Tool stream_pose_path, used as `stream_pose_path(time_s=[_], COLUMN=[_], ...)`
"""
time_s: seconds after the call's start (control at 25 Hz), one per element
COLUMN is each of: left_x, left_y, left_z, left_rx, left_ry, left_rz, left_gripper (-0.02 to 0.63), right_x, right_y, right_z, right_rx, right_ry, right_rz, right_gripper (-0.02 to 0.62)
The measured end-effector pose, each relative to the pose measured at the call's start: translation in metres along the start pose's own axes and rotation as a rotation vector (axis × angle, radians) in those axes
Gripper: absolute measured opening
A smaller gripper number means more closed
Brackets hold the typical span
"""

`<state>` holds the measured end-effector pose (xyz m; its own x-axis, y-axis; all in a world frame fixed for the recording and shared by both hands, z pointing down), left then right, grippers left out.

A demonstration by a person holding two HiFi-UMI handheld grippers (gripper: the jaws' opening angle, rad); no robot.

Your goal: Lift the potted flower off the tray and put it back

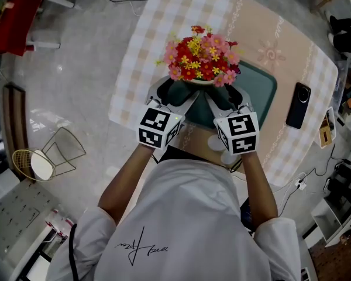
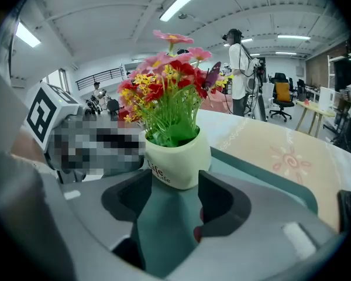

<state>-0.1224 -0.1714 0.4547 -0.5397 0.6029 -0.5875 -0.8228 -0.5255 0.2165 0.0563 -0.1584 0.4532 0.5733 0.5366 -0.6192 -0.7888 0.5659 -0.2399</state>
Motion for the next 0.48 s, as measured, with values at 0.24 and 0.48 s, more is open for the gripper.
stream_pose_path(time_s=[0.24, 0.48], left_x=[-0.005, -0.010], left_y=[0.000, 0.002], left_z=[-0.002, -0.002], left_rx=[0.006, -0.016], left_ry=[-0.001, 0.014], left_rz=[0.010, 0.026], left_gripper=[0.313, 0.314], right_x=[-0.004, -0.011], right_y=[-0.005, -0.007], right_z=[-0.001, -0.002], right_rx=[0.014, 0.054], right_ry=[0.006, 0.010], right_rz=[-0.021, -0.034], right_gripper=[0.274, 0.309])
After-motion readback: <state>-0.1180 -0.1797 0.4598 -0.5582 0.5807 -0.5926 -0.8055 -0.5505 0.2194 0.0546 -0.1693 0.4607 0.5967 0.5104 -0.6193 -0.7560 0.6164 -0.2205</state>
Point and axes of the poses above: the fingertips, and each gripper's own axes: x backward along the fingers, y to its left, z out of its underside, the point moved 10 cm from there along x, backward along the fingers, and after that the axes turned 5 degrees about -z, right-handed, at the moved point
